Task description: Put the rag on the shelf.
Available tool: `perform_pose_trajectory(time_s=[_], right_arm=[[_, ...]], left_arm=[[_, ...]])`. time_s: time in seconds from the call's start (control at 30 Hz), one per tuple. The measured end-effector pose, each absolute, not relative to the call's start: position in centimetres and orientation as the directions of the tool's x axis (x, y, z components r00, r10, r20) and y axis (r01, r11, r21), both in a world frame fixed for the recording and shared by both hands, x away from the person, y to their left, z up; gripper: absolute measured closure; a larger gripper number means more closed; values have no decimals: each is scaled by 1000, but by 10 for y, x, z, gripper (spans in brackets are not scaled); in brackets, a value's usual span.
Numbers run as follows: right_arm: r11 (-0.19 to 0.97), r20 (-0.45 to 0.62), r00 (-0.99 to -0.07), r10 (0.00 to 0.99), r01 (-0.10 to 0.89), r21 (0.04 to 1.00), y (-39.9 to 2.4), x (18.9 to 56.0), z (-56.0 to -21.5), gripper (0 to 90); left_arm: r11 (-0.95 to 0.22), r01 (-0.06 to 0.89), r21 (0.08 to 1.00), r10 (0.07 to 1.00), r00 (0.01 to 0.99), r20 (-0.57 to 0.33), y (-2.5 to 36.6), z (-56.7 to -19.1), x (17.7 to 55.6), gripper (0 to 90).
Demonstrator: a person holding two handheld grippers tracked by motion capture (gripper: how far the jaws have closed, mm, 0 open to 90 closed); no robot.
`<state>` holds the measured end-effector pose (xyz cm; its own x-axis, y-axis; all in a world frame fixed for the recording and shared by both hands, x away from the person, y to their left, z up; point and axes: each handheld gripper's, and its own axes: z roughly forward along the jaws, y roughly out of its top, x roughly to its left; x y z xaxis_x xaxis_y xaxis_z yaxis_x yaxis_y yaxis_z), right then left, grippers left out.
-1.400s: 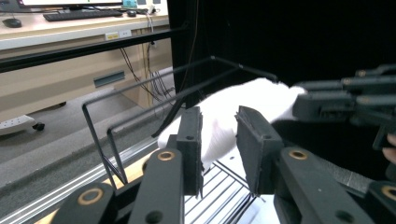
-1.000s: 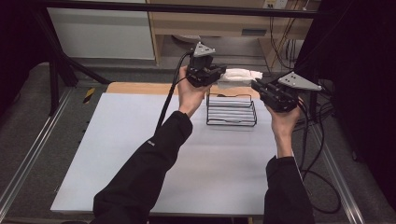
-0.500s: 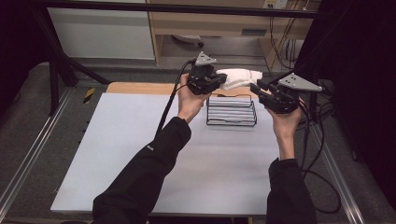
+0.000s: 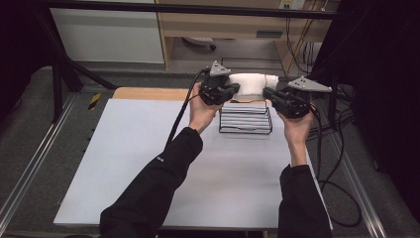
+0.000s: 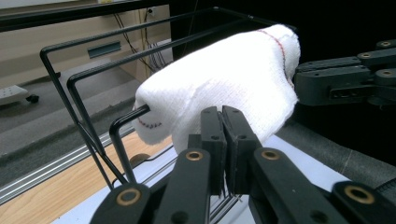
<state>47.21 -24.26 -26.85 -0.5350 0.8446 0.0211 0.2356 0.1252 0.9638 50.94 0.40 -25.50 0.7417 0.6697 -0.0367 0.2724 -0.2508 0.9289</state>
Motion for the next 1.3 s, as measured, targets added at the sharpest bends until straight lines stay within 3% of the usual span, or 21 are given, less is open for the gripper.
perform_pose_trajectory(time_s=[0.33, 0.6, 1.07, 1.3], right_arm=[[127, 17, -525, 851, 237, 963, -243, 479, -273, 799], [107, 29, -557, 830, 209, 972, -245, 464, -261, 632], [97, 86, -597, 798, 267, 959, -234, 444, -265, 182], [101, 112, -615, 780, 301, 948, -230, 439, -275, 50]], left_arm=[[-249, 261, 933, 669, 743, -29, 3, -260, 511, 860], [-259, 232, 938, 657, 754, -5, 16, -255, 498, 784], [-274, 255, 927, 648, 761, -18, 67, -272, 472, 366], [-294, 304, 906, 676, 737, -27, 101, -291, 464, 218]])
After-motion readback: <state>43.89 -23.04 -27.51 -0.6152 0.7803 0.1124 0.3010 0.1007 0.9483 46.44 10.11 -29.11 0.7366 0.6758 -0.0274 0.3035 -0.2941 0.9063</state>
